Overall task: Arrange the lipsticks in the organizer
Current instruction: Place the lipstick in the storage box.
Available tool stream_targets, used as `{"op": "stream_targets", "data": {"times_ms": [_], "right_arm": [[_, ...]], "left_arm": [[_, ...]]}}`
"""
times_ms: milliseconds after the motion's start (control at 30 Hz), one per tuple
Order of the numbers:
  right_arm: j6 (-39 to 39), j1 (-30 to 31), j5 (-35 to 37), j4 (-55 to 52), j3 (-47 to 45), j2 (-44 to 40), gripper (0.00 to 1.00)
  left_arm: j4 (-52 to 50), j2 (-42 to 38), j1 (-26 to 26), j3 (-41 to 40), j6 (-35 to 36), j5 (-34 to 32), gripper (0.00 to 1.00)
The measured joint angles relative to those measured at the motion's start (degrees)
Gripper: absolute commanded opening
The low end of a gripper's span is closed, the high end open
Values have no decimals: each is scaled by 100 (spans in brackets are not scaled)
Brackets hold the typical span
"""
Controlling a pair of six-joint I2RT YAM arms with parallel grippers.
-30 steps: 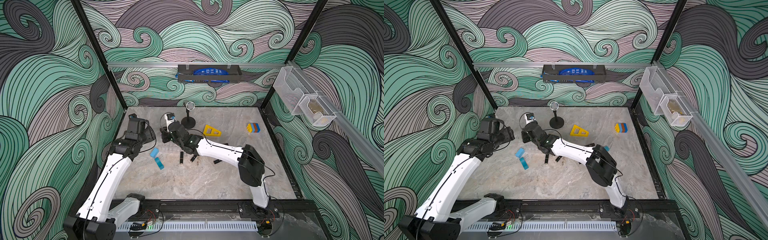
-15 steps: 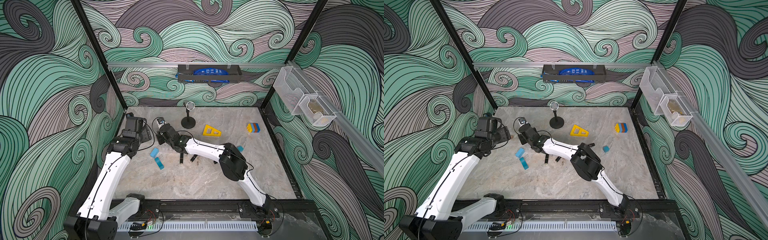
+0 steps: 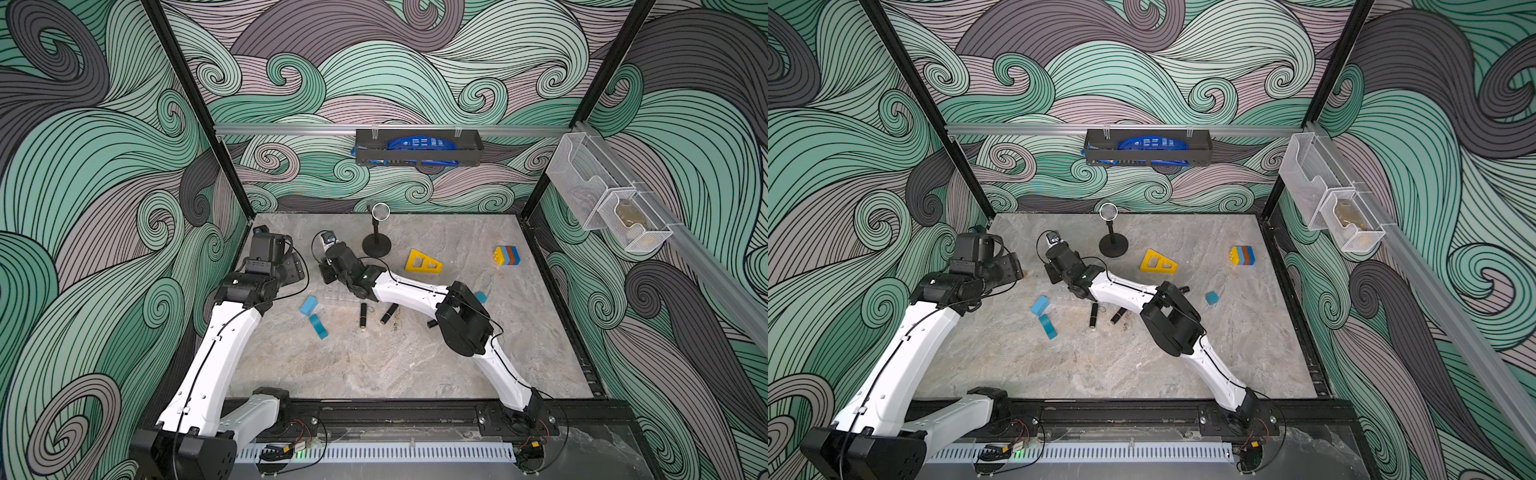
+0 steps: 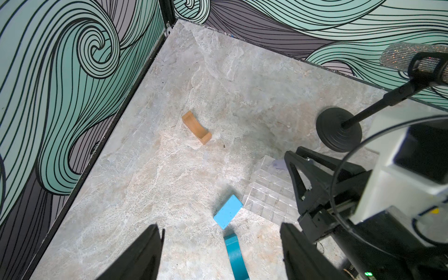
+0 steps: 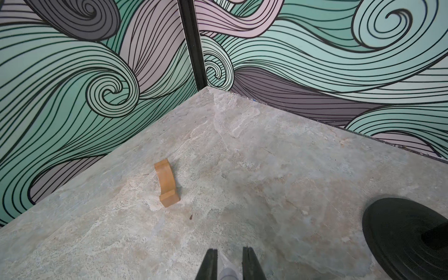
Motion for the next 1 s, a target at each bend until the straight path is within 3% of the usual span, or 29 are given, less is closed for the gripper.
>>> {"op": "stream_targets", "data": {"times_ms": [567, 667, 800, 1000], "right_arm": [[-260, 31, 66, -109, 490, 511, 10], [-302, 55, 90, -214, 632, 649, 18], [-361, 83, 98, -343, 710, 702, 36], [-363, 81, 9, -476, 772, 664, 45]], "left_arm": [[42, 13, 7, -20, -2, 122, 78], [42, 13, 11, -20, -2, 144, 78], [42, 13, 39, -22, -2, 157, 78], [33, 13, 44, -22, -4, 199, 78]]}}
